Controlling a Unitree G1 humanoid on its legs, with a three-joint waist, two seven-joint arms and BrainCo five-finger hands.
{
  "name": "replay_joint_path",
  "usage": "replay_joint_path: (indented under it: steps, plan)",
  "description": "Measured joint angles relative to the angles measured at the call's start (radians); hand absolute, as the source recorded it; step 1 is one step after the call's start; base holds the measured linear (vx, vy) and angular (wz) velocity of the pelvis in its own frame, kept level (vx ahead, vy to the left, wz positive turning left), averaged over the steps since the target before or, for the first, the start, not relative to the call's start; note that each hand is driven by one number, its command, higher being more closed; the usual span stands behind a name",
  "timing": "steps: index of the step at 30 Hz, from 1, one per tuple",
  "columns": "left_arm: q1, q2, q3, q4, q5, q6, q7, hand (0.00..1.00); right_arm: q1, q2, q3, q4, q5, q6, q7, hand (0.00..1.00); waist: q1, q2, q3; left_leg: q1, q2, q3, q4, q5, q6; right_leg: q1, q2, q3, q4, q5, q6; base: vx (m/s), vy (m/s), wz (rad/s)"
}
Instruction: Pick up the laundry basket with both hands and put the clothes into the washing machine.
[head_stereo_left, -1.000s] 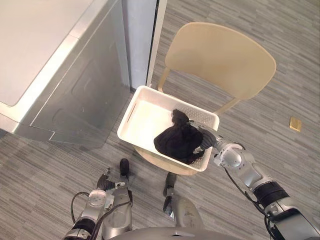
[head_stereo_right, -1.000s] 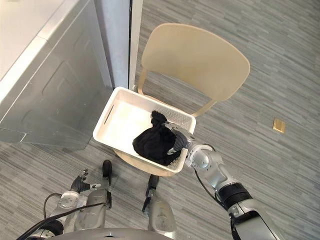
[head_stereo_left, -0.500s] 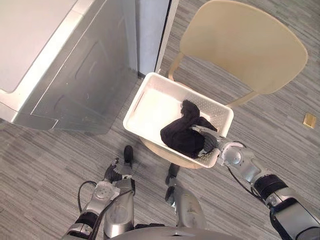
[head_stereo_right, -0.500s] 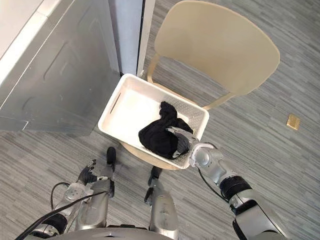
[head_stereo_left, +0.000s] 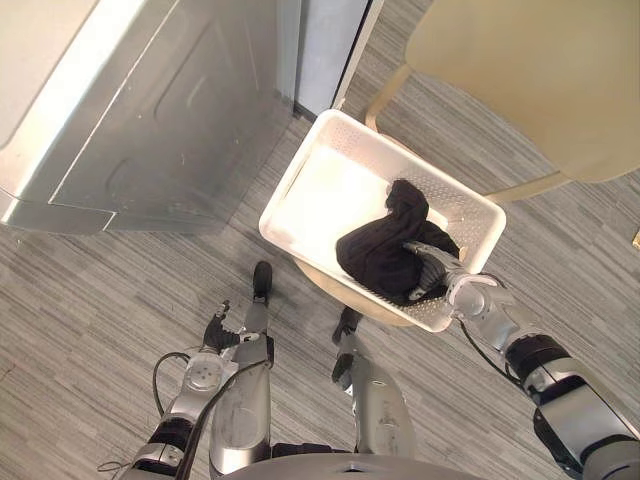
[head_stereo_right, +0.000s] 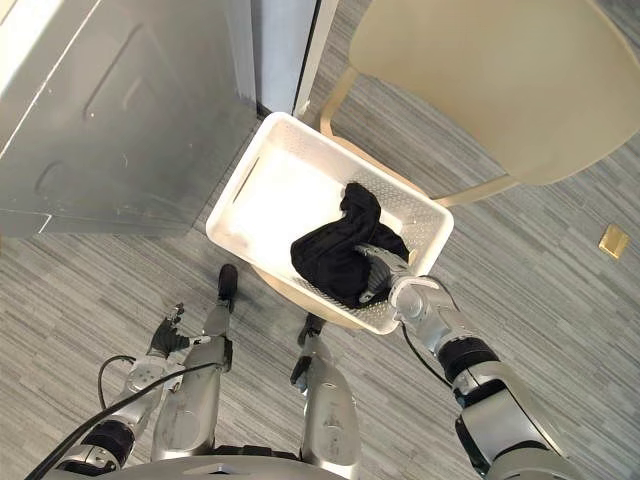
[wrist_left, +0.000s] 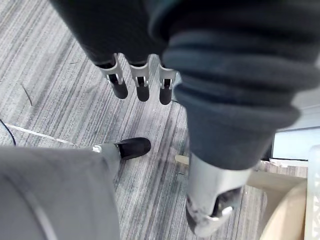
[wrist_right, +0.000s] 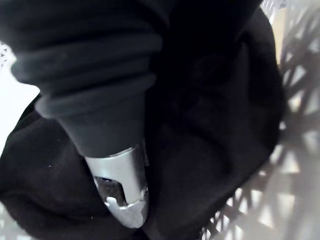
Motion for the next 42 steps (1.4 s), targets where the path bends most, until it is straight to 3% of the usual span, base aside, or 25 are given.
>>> replay_joint_path:
  steps: [11, 12, 17, 35, 42]
  plan:
    - [-0.008, -0.016, 0.027, -0.046, -0.037, 0.001, 0.057, 0.00, -0.039, 0.072, -0.129, 0.040, 0.002, 0.041, -0.144, 0.00, 0.008, 0.006, 0.014, -0.111, 0.000, -0.059, 0.000, 0.015, -0.013, -0.083, 0.004, -0.055, 0.012, -0.011, -0.012, 0.02, -0.016, 0.11]
    - [-0.011, -0.017, 0.029, -0.045, -0.037, 0.004, 0.059, 0.00, -0.039, 0.078, -0.129, 0.042, 0.002, 0.052, -0.146, 1.00, 0.014, 0.006, 0.014, -0.112, 0.000, -0.064, 0.000, 0.015, -0.012, -0.083, 0.004, -0.055, 0.012, -0.011, -0.012, 0.03, -0.019, 0.02]
    - [-0.012, -0.021, 0.038, -0.057, -0.037, 0.013, 0.075, 0.00, -0.039, 0.143, -0.156, 0.077, 0.006, 0.061, -0.148, 1.00, 0.017, 0.005, 0.014, -0.126, 0.000, -0.078, 0.001, 0.018, -0.009, -0.087, 0.007, -0.073, 0.012, -0.016, -0.009, 0.06, -0.035, 0.09]
    - [-0.013, -0.023, 0.053, -0.090, -0.036, 0.021, 0.077, 0.00, -0.020, 0.231, -0.215, 0.114, 0.014, 0.076, -0.148, 1.00, 0.016, 0.004, 0.015, -0.117, 0.002, -0.079, 0.001, 0.019, -0.010, -0.097, 0.001, -0.072, 0.063, -0.044, -0.013, 0.02, -0.011, 0.00]
    - [-0.012, -0.022, 0.058, -0.090, -0.037, 0.031, 0.078, 0.00, 0.006, 0.295, -0.364, 0.115, 0.220, 0.090, -0.189, 1.00, 0.015, 0.002, 0.017, -0.094, 0.002, -0.072, 0.001, 0.019, -0.010, -0.085, -0.003, -0.067, 0.080, -0.052, -0.013, 0.01, -0.009, -0.01]
